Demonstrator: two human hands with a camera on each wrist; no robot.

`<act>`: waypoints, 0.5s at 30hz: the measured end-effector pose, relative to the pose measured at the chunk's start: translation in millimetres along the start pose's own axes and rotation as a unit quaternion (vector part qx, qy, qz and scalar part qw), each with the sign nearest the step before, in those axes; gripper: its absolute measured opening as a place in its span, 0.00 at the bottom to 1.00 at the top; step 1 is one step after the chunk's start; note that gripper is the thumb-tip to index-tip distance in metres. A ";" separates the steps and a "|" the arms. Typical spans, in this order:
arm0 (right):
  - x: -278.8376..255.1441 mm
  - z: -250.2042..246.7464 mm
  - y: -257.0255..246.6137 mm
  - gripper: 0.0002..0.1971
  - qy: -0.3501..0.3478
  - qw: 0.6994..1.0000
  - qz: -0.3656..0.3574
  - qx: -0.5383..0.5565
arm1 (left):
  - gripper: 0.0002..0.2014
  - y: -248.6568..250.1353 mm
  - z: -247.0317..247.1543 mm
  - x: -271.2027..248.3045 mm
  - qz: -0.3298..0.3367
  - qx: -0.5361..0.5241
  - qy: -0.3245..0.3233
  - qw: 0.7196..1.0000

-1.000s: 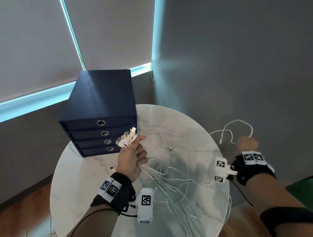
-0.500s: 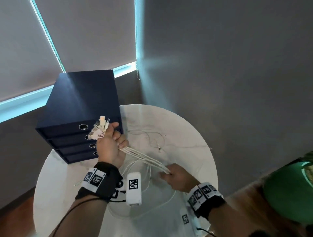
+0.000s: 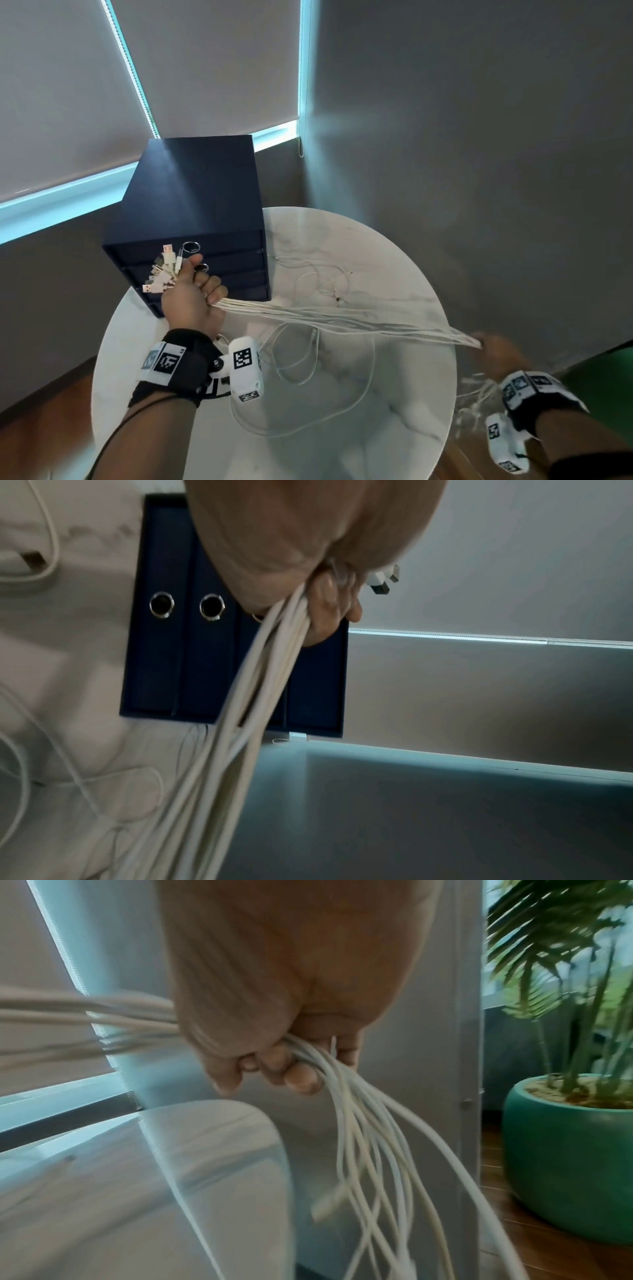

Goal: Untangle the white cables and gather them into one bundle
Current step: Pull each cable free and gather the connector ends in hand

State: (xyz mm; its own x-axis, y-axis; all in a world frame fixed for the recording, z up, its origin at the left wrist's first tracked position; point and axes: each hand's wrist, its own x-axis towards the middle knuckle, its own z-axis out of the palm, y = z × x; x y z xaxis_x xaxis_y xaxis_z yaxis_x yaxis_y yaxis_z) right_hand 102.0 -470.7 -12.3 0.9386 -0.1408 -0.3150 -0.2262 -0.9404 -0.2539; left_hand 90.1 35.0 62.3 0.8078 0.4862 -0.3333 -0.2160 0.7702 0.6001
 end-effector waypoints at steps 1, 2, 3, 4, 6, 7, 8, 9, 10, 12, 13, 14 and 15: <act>4.2 -9.7 9.5 0.08 0.031 0.999 0.023 -0.026 | 0.14 0.2 -3.0 0.0 -0.001 0.002 0.002 1.000; 8.8 -16.7 15.9 0.06 0.055 0.997 0.040 -0.036 | 0.14 -0.4 -6.2 -0.5 -0.003 0.007 0.002 1.000; 11.4 -22.2 18.5 0.08 0.076 0.995 0.047 -0.043 | 0.15 -2.3 -9.3 -1.8 -0.007 0.016 0.001 1.000; 14.0 -24.8 18.2 0.10 0.086 0.994 0.056 -0.045 | 0.15 -5.6 -12.7 -3.3 -0.011 0.025 -0.001 1.000; 16.4 -25.1 11.1 0.10 0.093 0.992 0.070 -0.040 | 0.15 -14.3 -16.9 -7.7 -0.018 0.046 -0.003 0.999; 17.2 -22.4 5.1 0.07 0.082 0.993 0.075 -0.044 | 0.15 -19.1 -18.2 -10.3 -0.018 0.061 -0.001 0.998; 17.7 -16.8 -0.7 0.05 0.059 0.994 0.075 -0.058 | 0.15 -23.5 -19.3 -13.0 -0.016 0.079 0.002 0.997; 17.1 -9.8 -8.4 0.03 0.021 0.995 0.067 -0.075 | 0.15 -28.0 -20.2 -15.3 -0.013 0.097 0.004 0.995; 17.8 -0.6 -15.7 0.06 -0.016 0.995 0.052 -0.081 | 0.14 -32.2 -20.9 -17.9 -0.011 0.116 0.005 0.993; 19.2 15.0 -33.8 0.13 -0.087 0.995 0.014 -0.056 | 0.14 -39.6 -22.6 -22.3 -0.010 0.149 0.001 0.989; 17.8 18.3 -45.7 0.13 -0.112 0.992 0.006 -0.051 | 0.13 -43.1 -22.9 -24.7 -0.012 0.159 -0.002 0.987; 16.9 18.6 -57.8 0.12 -0.116 0.992 0.001 -0.043 | 0.13 -46.4 -22.9 -26.9 -0.015 0.166 -0.006 0.986; 16.4 18.0 -71.4 0.12 -0.102 0.995 -0.004 -0.017 | 0.13 -49.2 -21.8 -29.8 -0.021 0.169 -0.011 0.985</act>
State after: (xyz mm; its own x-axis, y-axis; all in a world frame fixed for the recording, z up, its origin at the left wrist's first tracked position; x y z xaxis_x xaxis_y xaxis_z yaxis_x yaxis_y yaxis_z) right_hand 128.8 -400.3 -15.7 0.8672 -0.0709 -0.4928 -0.2070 -0.9515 -0.2275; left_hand 64.8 -8.4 26.9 0.8243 0.4456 -0.3492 0.0099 0.6053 0.7959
